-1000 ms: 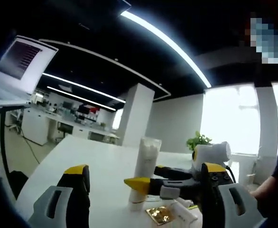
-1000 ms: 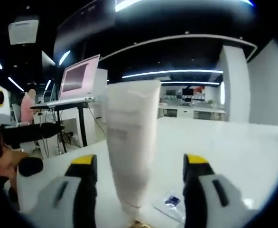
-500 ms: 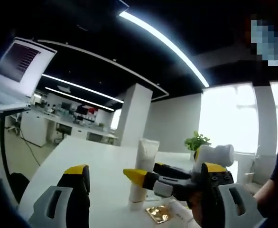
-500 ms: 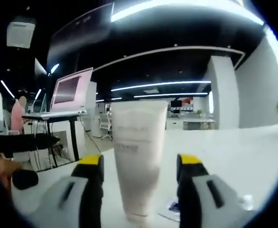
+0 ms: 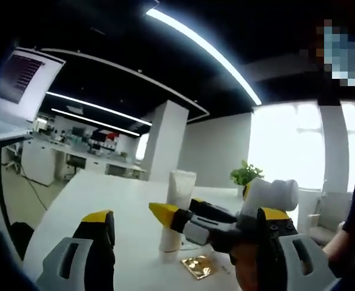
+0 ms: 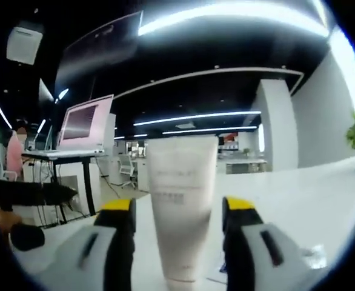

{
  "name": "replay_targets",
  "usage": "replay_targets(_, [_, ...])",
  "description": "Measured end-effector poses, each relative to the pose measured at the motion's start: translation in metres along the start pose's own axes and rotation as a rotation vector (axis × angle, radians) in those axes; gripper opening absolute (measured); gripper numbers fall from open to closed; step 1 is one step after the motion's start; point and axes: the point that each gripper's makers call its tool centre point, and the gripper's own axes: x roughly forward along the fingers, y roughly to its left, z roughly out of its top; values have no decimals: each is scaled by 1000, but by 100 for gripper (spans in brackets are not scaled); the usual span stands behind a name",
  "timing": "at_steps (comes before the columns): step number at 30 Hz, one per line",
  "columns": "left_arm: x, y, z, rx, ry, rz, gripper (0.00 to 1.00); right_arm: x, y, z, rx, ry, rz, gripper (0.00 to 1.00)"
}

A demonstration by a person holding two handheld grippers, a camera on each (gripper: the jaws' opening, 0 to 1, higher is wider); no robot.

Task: Arrange the skincare products in the storage area until every visible bottle or jar stands upright without overlapping.

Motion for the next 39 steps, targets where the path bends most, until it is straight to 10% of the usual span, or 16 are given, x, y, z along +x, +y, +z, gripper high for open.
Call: replay_targets(39, [-4, 13, -12, 36, 54, 47, 94, 4, -4, -2, -14, -58, 15, 38])
